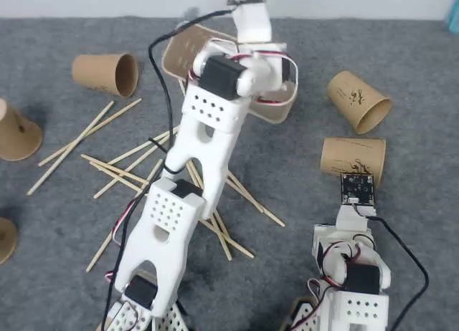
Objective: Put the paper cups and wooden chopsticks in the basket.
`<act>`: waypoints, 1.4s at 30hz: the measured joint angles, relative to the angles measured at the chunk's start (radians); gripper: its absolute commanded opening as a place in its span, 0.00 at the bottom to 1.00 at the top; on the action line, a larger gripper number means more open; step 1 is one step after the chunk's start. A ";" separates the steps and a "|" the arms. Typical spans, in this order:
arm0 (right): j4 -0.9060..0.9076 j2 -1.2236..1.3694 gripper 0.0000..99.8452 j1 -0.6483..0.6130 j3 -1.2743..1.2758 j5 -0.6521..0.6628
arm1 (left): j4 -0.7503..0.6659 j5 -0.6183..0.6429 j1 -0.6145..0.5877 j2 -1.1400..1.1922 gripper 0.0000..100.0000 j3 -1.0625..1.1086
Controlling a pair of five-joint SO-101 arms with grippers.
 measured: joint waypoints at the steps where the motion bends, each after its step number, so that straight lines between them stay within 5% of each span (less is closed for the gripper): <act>1: 0.000 0.000 0.01 0.000 0.000 0.000 | -0.014 0.000 -0.009 0.000 0.01 0.000; 16: 0.000 0.000 0.01 0.000 0.000 0.000 | -0.425 0.051 -0.259 0.140 0.01 -0.021; 22: 0.000 0.000 0.01 0.000 0.000 0.000 | -0.439 0.069 -0.281 0.149 0.02 -0.021; 30: 0.000 0.000 0.01 0.000 0.000 0.000 | -0.422 -0.078 -0.256 0.213 0.26 0.000; 42: 0.000 0.000 0.01 0.000 0.000 0.000 | -0.411 -0.080 -0.264 0.252 0.27 0.009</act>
